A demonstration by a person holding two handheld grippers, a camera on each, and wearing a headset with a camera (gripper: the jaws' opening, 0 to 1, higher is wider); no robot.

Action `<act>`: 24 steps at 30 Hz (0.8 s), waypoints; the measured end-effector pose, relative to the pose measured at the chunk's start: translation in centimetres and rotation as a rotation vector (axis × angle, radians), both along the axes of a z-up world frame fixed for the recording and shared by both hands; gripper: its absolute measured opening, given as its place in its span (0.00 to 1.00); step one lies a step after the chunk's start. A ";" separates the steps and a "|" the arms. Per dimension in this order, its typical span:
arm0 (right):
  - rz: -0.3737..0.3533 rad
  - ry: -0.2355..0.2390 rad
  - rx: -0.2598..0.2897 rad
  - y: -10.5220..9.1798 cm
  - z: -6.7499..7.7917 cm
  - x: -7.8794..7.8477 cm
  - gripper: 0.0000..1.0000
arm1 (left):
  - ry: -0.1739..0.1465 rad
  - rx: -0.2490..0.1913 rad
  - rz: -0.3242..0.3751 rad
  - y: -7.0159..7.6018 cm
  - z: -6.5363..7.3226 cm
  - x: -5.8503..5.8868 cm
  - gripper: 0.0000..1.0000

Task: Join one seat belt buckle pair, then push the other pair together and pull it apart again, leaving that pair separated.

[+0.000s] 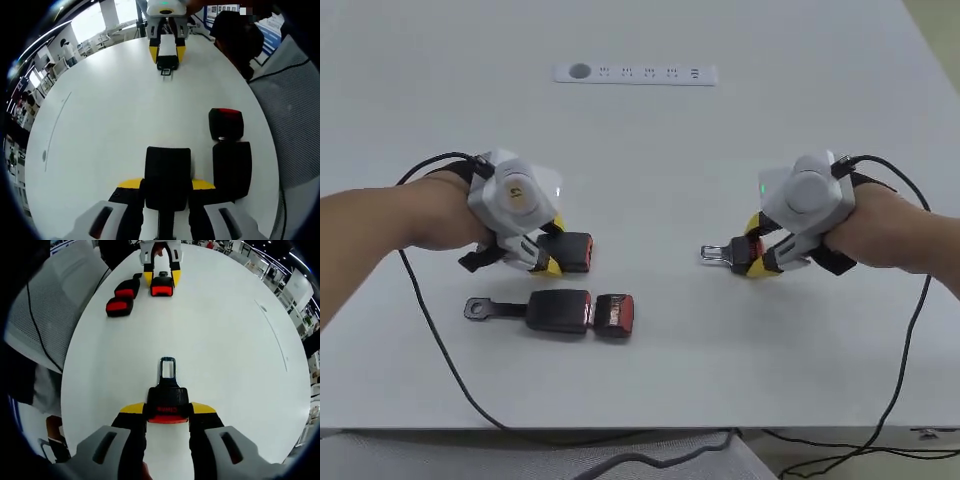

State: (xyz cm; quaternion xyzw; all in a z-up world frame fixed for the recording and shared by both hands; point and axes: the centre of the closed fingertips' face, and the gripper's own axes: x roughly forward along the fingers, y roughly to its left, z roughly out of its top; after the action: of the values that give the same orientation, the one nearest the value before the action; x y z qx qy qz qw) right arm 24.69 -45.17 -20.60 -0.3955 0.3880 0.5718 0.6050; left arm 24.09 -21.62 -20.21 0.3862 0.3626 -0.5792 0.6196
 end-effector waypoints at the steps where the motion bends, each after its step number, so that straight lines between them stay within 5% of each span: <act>1: -0.001 0.002 0.001 0.0 -0.1 0.0 0.31 | 0.000 0.000 -0.001 0.0 0.0 0.0 0.35; 16: -0.002 -0.011 -0.004 0.5 0.2 -0.2 0.31 | -0.012 0.017 -0.012 0.4 -0.7 0.5 0.34; 24: -0.010 -0.010 0.039 3.5 0.4 -1.1 0.31 | -0.010 0.018 0.004 0.3 -0.4 0.2 0.34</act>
State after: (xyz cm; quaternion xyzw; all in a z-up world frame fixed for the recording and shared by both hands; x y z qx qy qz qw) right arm 23.61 -41.65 -20.17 -0.3846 0.3758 0.5743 0.6173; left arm 24.32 -21.37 -20.59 0.3940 0.3657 -0.5727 0.6189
